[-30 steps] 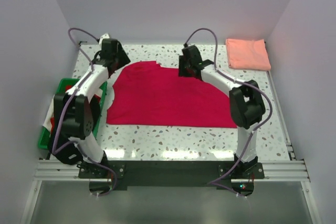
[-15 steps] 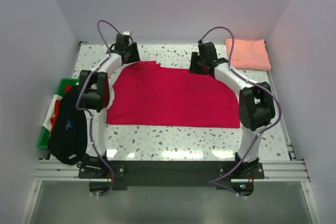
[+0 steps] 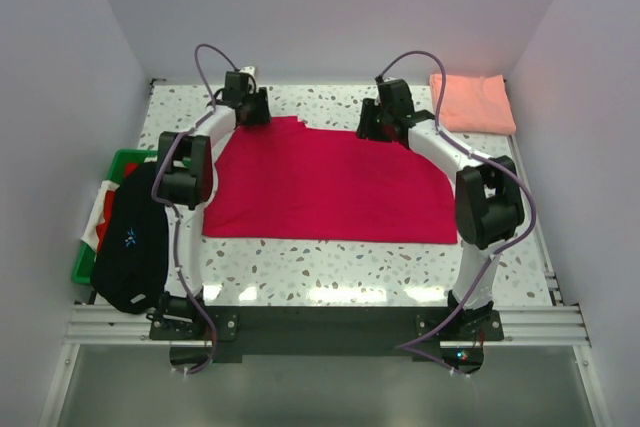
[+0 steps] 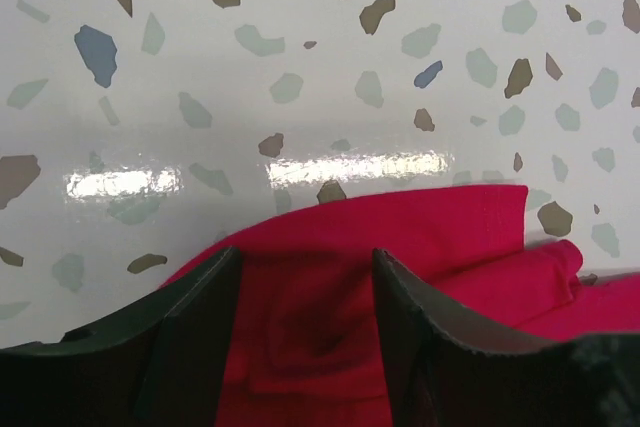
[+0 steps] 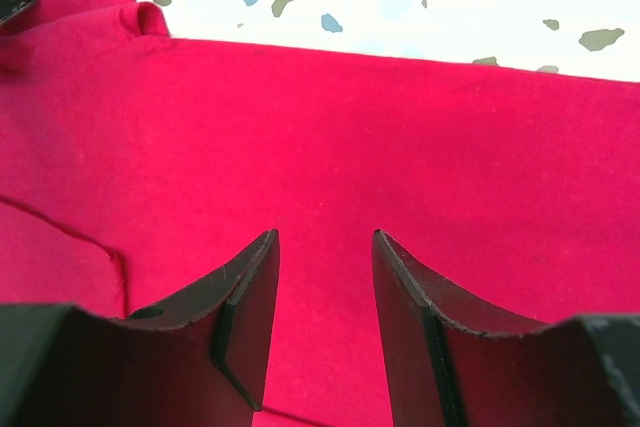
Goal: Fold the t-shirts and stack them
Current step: Fold the tshirt
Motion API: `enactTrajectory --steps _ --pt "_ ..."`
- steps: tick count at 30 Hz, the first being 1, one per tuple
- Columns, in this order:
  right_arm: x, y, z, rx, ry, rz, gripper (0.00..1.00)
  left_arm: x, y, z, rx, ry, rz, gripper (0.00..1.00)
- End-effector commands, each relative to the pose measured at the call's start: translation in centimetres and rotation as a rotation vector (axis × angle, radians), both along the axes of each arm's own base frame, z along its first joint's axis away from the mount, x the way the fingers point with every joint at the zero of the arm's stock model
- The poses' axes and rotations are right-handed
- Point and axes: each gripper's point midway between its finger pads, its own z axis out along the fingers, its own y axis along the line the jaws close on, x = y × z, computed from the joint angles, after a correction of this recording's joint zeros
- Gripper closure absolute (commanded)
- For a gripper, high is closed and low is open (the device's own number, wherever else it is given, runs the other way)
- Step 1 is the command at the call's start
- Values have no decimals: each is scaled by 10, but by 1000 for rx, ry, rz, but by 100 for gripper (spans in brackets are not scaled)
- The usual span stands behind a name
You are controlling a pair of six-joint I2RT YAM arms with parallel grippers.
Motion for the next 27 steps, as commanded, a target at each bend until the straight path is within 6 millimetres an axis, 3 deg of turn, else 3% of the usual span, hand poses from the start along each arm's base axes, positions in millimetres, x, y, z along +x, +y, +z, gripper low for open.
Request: enactTrajectory --steps 1,6,7,11,15,18,27 --pt "11 3 14 40 -48 4 55 15 -6 7 -1 -54 -32 42" --pt "13 3 13 42 -48 3 55 14 -12 5 17 -57 -46 55" --pt "12 4 11 42 -45 6 55 13 -12 4 20 -56 -48 63" --pt "13 3 6 42 -34 4 55 11 -10 5 36 -58 -53 79" --pt "14 1 5 38 -32 1 55 14 -6 18 48 -87 -33 100" --pt "15 -3 1 27 -28 -10 55 15 -4 33 41 -128 -11 100" --pt "18 -21 -6 15 -16 -51 56 26 12 107 -36 -334 122 100"
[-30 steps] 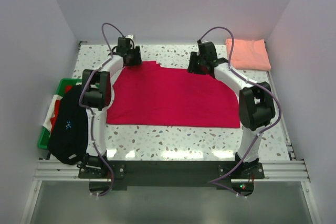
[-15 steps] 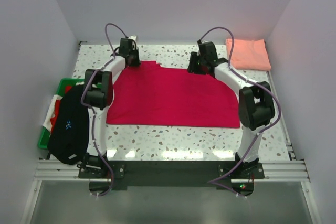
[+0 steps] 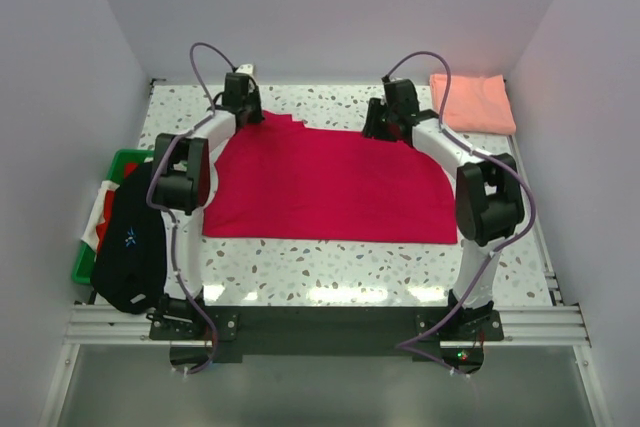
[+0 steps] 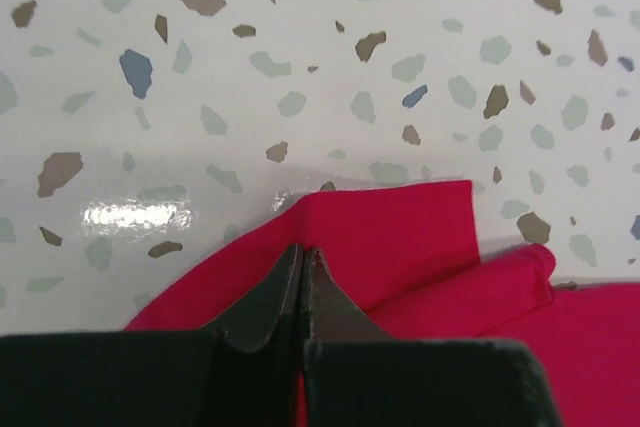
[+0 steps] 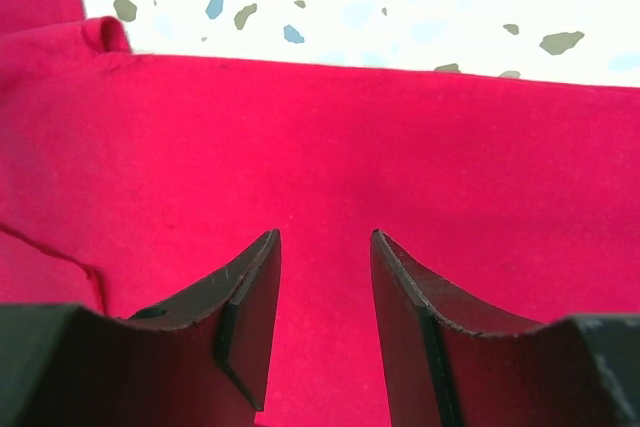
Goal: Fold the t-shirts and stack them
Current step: Fold the tshirt
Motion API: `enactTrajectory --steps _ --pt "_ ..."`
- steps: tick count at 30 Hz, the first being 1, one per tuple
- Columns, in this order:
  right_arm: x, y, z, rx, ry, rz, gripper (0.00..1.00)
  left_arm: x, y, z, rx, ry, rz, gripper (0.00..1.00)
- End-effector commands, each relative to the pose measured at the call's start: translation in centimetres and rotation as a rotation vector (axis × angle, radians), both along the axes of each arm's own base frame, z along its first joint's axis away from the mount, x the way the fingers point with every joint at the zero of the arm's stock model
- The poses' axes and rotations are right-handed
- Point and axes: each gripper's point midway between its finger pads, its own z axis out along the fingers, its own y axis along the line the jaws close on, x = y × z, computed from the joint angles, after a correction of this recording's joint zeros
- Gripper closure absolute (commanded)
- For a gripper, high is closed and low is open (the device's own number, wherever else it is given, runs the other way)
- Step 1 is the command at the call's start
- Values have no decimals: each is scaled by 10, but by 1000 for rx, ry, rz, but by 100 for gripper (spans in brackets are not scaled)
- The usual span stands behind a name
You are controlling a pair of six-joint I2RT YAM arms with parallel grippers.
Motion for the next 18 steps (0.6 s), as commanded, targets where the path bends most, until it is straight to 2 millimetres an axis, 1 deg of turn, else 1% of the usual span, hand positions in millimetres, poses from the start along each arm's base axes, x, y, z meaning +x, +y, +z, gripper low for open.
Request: enactTrajectory --steps 1,3,7,13,14,15,16,17,18 --pt "10 -8 2 11 -27 -27 56 29 12 96 -69 -259 83 100" --pt "9 -10 0 13 -22 -31 56 30 15 99 -92 -267 103 100" --pt "10 -14 -2 15 -21 -38 56 33 24 96 -130 -260 134 100" --pt "12 -19 -4 15 -16 -49 56 34 39 79 -166 -218 180 99" --pt "12 -20 -4 15 -18 -52 56 33 41 72 -172 -200 196 96" --pt "12 -21 -6 13 -14 -53 56 33 46 69 -171 -187 219 92" --pt "13 -23 -6 13 -14 -58 56 30 47 63 -172 -167 222 91" --pt "13 -23 -6 14 -15 -58 56 29 48 60 -175 -159 229 90" --pt "12 -24 -8 12 -11 -59 56 26 49 55 -172 -148 236 84"
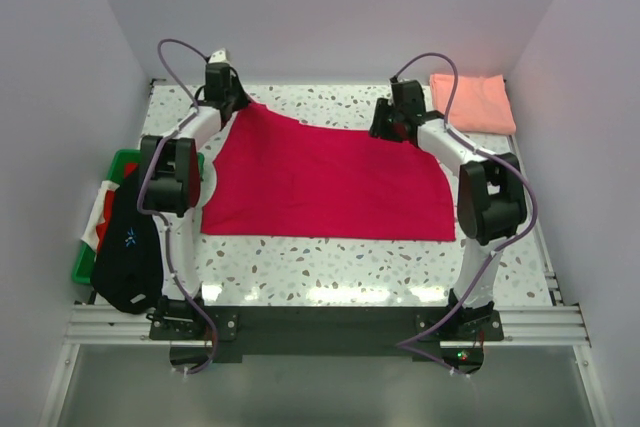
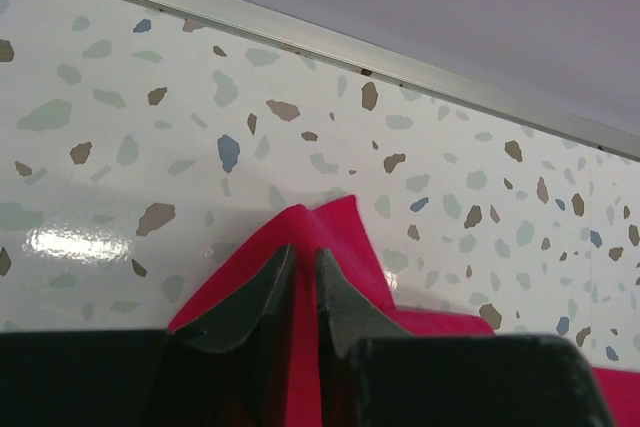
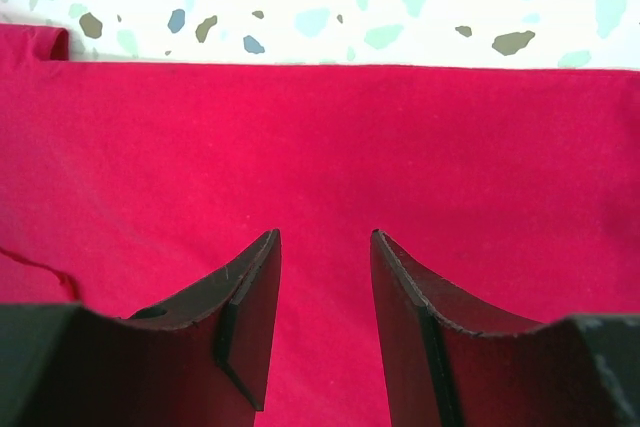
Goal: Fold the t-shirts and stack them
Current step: Fold the tshirt
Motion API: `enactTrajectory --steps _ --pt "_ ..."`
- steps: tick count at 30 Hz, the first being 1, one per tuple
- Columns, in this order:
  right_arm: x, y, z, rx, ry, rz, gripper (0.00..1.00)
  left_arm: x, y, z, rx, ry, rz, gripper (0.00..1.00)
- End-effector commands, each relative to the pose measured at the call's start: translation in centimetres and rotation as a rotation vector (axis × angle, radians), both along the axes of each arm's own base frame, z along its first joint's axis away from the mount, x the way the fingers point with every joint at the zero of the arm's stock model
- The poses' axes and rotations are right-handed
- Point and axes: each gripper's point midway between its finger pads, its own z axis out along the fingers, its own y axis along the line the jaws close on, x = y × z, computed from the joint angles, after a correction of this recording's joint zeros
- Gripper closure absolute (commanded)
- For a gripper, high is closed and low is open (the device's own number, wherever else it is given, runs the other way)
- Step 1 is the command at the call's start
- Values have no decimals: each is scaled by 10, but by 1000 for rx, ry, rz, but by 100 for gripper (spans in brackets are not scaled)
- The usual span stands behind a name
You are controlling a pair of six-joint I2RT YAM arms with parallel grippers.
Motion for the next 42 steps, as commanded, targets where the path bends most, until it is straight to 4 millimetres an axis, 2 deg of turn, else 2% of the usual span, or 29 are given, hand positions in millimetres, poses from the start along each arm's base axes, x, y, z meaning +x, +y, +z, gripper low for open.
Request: enactTrajectory --steps 1,2,3,6,9,13,14,15,16,17,18,19,20,21,26,27,31,32,37,42 --pt "8 -6 -2 14 -18 -22 56 0 13 -2 -23 2 61 81" --pt "9 -7 -2 16 -18 -25 56 -2 13 -3 -25 5 64 77" --pt "9 -8 -4 16 -14 -28 56 -4 13 -8 -25 16 64 70" --pt "8 -8 -8 15 -4 -27 55 -10 14 -16 -29 47 74 59" --pt "7 -9 -10 16 3 -29 55 -9 16 -10 -17 25 71 51" --pt "9 -9 -12 15 3 -30 55 3 10 6 0 -28 37 48" --pt "10 -10 -12 10 1 -33 55 6 10 3 27 -28 24 48" --pt "11 -10 -12 7 0 -35 55 13 8 12 40 -53 12 48" --pt "12 -10 -13 6 3 -37 55 17 3 14 54 -64 -9 47" --pt "13 -11 -13 4 1 -38 55 21 1 5 90 -57 -37 47" --pt "16 -12 -13 1 -3 -42 55 28 -4 14 100 -86 -66 47" --pt "17 -12 -13 0 -3 -41 55 31 -14 15 101 -99 -117 46" --pt "18 -13 -14 -4 -3 -42 55 34 -20 1 132 -87 -167 46" --pt "19 -12 -15 -2 -2 -42 55 40 -28 10 141 -112 -202 45" --pt "25 -13 -20 8 -6 -42 55 46 -50 -12 229 -111 -323 36" --pt "26 -13 -19 10 -8 -39 55 47 -56 -12 235 -121 -344 33" --pt "29 -12 -20 15 -17 -34 55 44 -69 -39 256 -62 -391 30" --pt "29 -12 -20 15 -20 -36 55 44 -73 -39 259 -63 -397 30" --pt "29 -14 -22 17 -18 -35 55 39 -84 -54 274 -32 -407 30" --pt "28 -16 -19 21 -20 -35 55 34 -83 -69 283 13 -375 39"
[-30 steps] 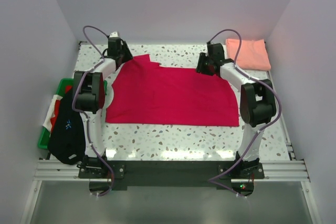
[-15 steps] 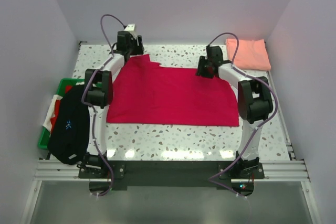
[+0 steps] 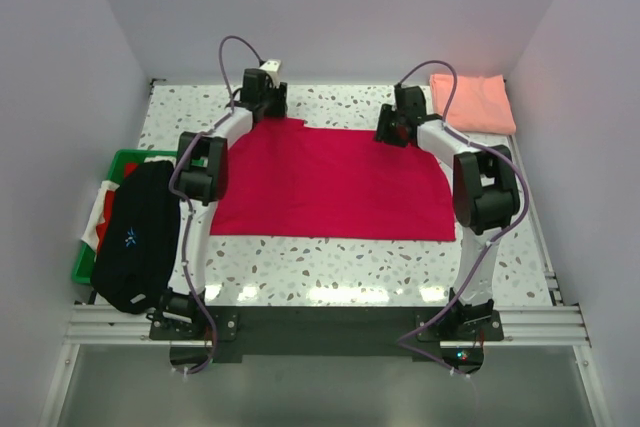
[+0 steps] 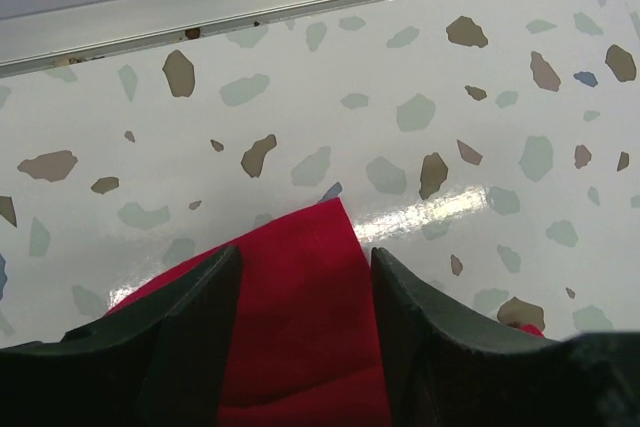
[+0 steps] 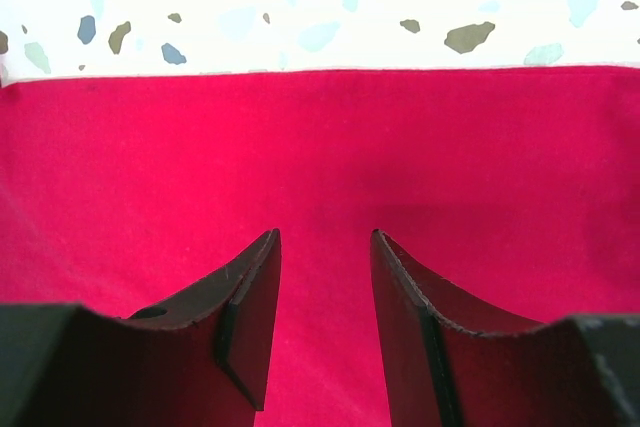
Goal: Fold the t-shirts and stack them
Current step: Fold the tshirt
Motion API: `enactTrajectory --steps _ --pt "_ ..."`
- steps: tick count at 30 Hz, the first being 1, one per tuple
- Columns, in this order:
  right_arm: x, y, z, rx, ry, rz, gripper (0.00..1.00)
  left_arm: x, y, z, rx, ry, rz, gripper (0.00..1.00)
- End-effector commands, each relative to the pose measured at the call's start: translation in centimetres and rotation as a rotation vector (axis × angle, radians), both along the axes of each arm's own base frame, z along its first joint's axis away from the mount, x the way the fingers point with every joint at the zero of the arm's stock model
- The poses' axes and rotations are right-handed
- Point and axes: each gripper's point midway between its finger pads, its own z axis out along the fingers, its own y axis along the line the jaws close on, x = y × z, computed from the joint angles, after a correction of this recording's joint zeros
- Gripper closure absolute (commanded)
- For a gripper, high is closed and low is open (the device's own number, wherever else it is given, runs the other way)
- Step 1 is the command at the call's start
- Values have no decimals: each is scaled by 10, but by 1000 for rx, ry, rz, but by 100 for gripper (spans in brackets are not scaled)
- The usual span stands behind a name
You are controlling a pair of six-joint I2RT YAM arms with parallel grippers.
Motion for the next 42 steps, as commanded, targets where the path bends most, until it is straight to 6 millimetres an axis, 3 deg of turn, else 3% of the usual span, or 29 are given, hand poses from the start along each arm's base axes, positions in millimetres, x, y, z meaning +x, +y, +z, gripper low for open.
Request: enactTrajectory --steps 1,5,9,14,16,22,28,31,37,42 --pt "16 2 22 29 -78 9 55 3 3 0 24 -2 23 42" --pt "16 1 25 32 -83 10 55 -2 10 -12 40 22 64 64" --pt "17 0 26 39 -83 10 55 0 13 -10 40 10 86 80" --pt "18 0 23 42 -77 9 55 7 20 7 49 -44 127 95" --pt "18 0 21 44 -72 10 55 17 26 28 24 -104 166 100" --pt "18 -3 21 39 -73 7 55 26 51 42 -16 -129 274 100" --pt "19 -8 19 32 -70 -4 55 27 93 39 -112 -94 424 100" --pt "19 -10 18 31 -69 -8 55 27 103 41 -179 -92 445 100" --pt "23 -23 19 27 -72 -35 55 30 98 55 -256 -112 407 100" --pt "33 -64 23 23 -74 -129 53 30 90 65 -299 -132 372 100"
